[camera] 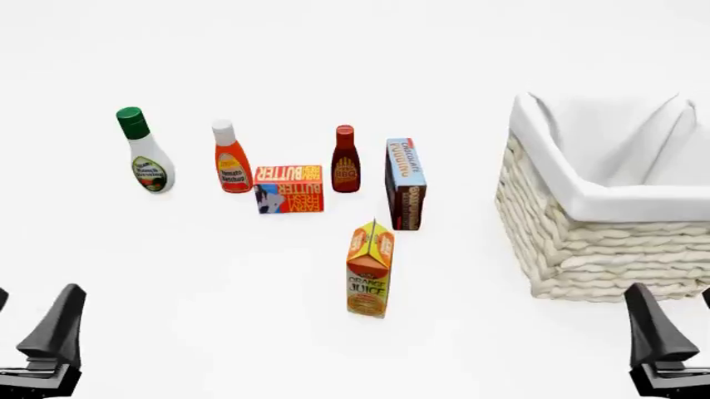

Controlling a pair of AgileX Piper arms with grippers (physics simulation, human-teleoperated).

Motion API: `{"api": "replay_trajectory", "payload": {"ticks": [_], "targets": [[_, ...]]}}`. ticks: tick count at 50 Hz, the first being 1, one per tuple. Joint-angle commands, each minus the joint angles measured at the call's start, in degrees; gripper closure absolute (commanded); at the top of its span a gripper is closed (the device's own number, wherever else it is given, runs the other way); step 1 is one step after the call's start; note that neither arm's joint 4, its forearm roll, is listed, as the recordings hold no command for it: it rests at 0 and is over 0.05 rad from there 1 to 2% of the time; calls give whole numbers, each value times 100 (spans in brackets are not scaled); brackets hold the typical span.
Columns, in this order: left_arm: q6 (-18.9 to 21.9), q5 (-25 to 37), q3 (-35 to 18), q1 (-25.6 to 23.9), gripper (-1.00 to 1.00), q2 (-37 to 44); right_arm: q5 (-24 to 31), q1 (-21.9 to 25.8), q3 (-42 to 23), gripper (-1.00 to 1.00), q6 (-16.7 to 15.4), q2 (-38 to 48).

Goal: Pick the orange juice and place it in the basket.

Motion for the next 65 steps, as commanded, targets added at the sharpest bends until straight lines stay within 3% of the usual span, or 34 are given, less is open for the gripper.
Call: {"api": "replay_trajectory", "payload": {"ticks": [1, 10, 21, 26, 30, 32, 34, 42, 45, 47, 65], "targets": [[0, 0, 0, 0, -100, 0, 34, 44, -65, -100, 17, 1], [0, 0, 0, 0, -100, 0, 99, 203, -39, -100, 45, 4], [0, 0, 0, 0, -100, 0, 269, 694, -138, -100, 457, 33], [0, 0, 0, 0, -100, 0, 106, 797, -191, -100, 444, 275], [0, 0, 0, 0, -100, 0, -231, 1018, -327, -100, 454, 835], [0, 0, 0, 0, -100, 0, -794, 1092, -422, -100, 266, 1642], [0, 0, 0, 0, -100, 0, -1138, 1134, -538, -100, 280, 2123], [0, 0, 0, 0, -100, 0, -1745, 1602, -1036, -100, 222, 3558], [0, 0, 0, 0, -100, 0, -1626, 1666, -1308, -100, 341, 3702], [0, 0, 0, 0, -100, 0, -1545, 1750, -1478, -100, 192, 3906], [0, 0, 0, 0, -100, 0, -790, 2288, -2360, -100, -42, 4471]]}}
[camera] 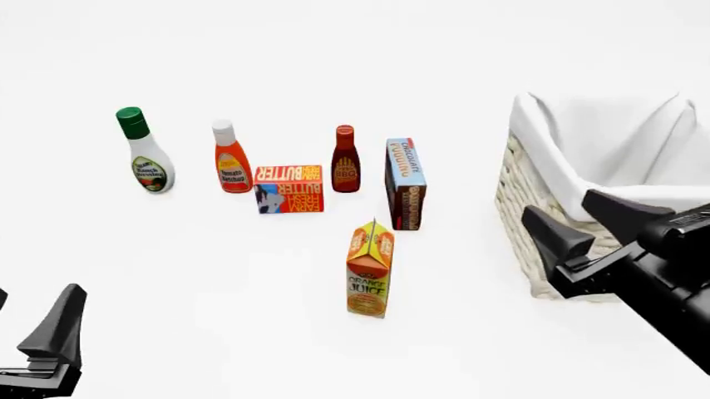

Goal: Pick the orange juice and place it in the basket.

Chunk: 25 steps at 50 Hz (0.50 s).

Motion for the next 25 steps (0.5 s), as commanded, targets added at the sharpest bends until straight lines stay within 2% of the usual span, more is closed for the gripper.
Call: {"api": "replay_trajectory", "payload": {"ticks": [1, 2, 6, 9, 14, 21, 23, 25], "targets": [[0, 0, 0, 0, -100, 0, 283, 403, -545, -100, -180, 599], [0, 0, 0, 0, -100, 0, 305, 446, -578, -100, -83, 610], [0, 0, 0, 0, -100, 0, 411, 527, -677, -100, -72, 628], [0, 0, 0, 0, -100, 0, 544, 641, -798, -100, 60, 726], [0, 0, 0, 0, -100, 0, 788, 711, -969, -100, -64, 694], [0, 0, 0, 0, -100, 0, 1160, 918, -1294, -100, 241, 876], [0, 0, 0, 0, -100, 0, 1263, 932, -1404, -100, 199, 954], [0, 0, 0, 0, -100, 0, 1317, 958, -1457, -100, 307, 974]]}}
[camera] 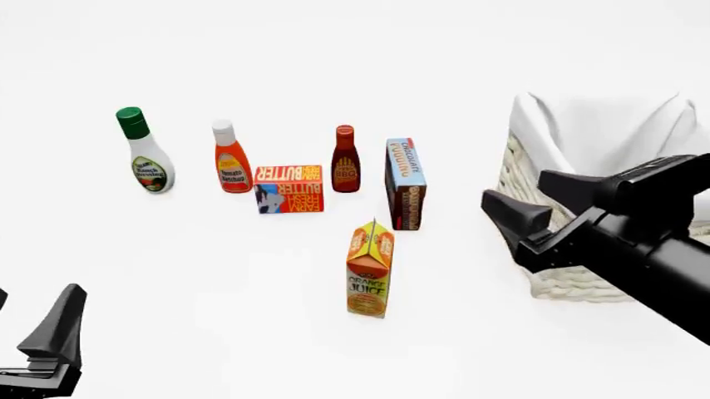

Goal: Pick the orange juice and place it in the basket.

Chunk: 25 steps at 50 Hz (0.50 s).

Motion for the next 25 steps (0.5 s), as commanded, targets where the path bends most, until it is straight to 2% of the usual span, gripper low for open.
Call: {"api": "replay_trajectory", "payload": {"ticks": [1, 2, 3, 4, 5, 10, 16, 18, 21, 25], "targets": [[0, 0, 0, 0, -100, 0, 533, 359, -546, -100, 482, 206], [0, 0, 0, 0, -100, 0, 535, 359, -547, -100, 482, 205], [0, 0, 0, 0, -100, 0, 579, 390, -596, -100, 641, 172], [0, 0, 0, 0, -100, 0, 638, 384, -658, -100, 605, 150], [0, 0, 0, 0, -100, 0, 1510, 433, -1602, -100, 1425, 701], [0, 0, 0, 0, -100, 0, 1427, 358, -1643, -100, 1463, 850], [0, 0, 0, 0, -100, 0, 1604, 284, -1868, -100, 1656, 1120], [0, 0, 0, 0, -100, 0, 1561, 300, -1943, -100, 1928, 1298], [0, 0, 0, 0, -100, 0, 1599, 284, -2037, -100, 1980, 1504], [0, 0, 0, 0, -100, 0, 1718, 281, -2213, -100, 2236, 1770]]}}
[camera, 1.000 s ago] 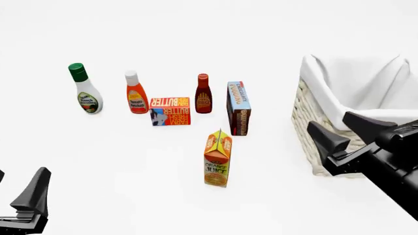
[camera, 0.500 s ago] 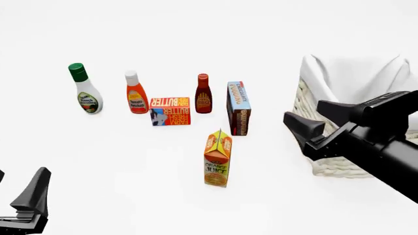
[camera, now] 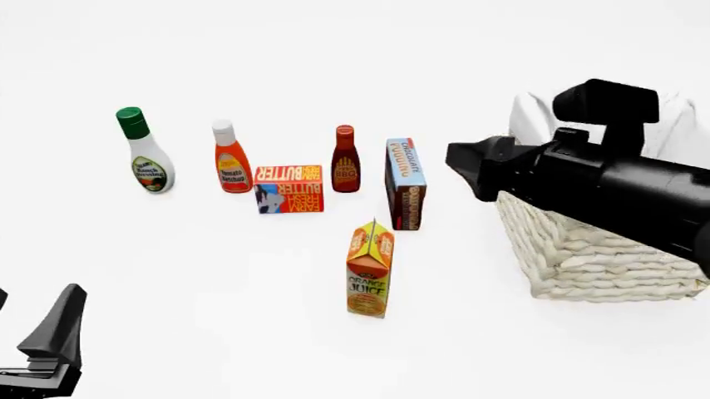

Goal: Pick the orange juice and place it in the basket.

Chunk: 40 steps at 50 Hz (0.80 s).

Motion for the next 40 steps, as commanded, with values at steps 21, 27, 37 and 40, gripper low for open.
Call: {"api": "replay_trajectory", "payload": {"ticks": [21, 27, 37, 40], "targets": [[0, 0, 0, 0, -100, 0, 913, -188, -1168, -100, 1079, 1601], [0, 0, 0, 0, -100, 0, 1045, 4, -1187, -100, 1311, 1793], [0, 0, 0, 0, -100, 0, 914, 298, -1096, -100, 1594, 1927], [0, 0, 0, 0, -100, 0, 848, 356, -1046, -100, 1704, 1961]]}}
